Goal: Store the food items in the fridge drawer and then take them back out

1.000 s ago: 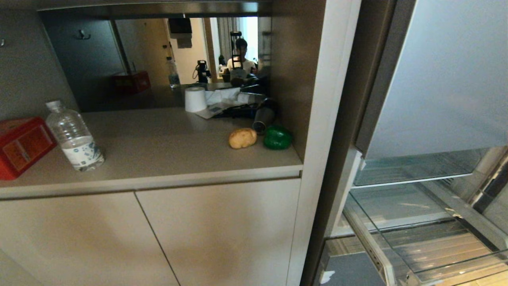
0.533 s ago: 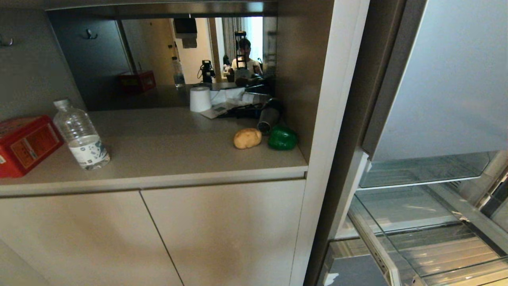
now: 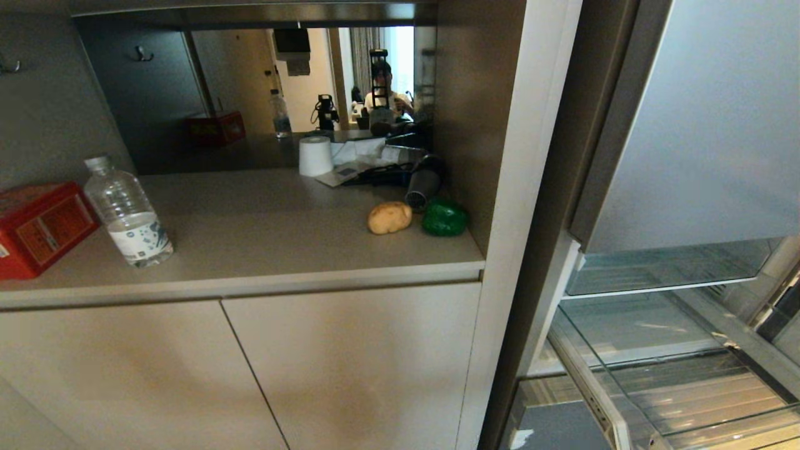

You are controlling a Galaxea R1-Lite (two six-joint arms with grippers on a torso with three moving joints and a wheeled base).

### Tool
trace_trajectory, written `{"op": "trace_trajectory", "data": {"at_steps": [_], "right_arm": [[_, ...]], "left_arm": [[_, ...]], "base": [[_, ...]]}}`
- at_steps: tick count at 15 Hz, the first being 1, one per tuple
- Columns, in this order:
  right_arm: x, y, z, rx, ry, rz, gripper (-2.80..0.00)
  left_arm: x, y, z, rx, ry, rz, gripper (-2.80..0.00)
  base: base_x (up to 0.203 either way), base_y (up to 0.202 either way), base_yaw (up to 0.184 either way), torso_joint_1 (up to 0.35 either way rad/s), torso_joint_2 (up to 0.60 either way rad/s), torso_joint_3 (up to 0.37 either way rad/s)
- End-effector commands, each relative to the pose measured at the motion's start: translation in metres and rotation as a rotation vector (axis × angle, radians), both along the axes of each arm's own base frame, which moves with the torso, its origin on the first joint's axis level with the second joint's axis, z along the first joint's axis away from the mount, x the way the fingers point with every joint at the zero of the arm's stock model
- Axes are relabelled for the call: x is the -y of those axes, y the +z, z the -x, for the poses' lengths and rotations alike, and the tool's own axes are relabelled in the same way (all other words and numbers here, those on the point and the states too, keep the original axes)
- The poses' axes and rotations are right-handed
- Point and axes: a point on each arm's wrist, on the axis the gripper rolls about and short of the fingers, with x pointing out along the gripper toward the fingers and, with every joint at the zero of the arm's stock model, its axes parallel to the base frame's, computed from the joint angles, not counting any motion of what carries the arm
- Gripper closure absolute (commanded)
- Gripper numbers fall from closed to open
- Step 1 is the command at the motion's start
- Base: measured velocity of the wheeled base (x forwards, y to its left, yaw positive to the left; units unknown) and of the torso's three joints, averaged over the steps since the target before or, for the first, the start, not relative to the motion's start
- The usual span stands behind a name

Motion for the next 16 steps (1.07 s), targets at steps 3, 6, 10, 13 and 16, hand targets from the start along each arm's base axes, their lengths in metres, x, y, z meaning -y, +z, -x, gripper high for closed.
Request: {"op": "trace_trajectory", "data": {"at_steps": [3,6,10,13,16], "right_arm": [[-0.014,0.028,-0.077,-0.234,0.29,-0.011,0.0],[-0.059,0.026,-0.117,-0.335,0.529,0.024,0.0],[-0.14,0.0,-0.178,-0.309,0.464,0.101,0.0],[-0.198,0.001,-0.21,-0.163,0.164,0.099,0.0],[-0.239,0.016,-0.233,-0.061,0.0,0.031,0.0]], "left_arm": [[0.0,0.0,0.0,-0.002,0.0,0.001,0.0],[0.0,0.0,0.0,-0.002,0.0,0.001,0.0],[0.0,0.0,0.0,-0.002,-0.001,0.0,0.0],[0.0,0.0,0.0,-0.002,0.0,0.001,0.0],[0.0,0.0,0.0,-0.002,0.0,0.001,0.0]], "base": [[0.0,0.0,0.0,0.0,0.0,0.0],[0.0,0.0,0.0,0.0,0.0,0.0],[0.0,0.0,0.0,0.0,0.0,0.0],[0.0,0.0,0.0,0.0,0.0,0.0],[0.0,0.0,0.0,0.0,0.0,0.0]]}}
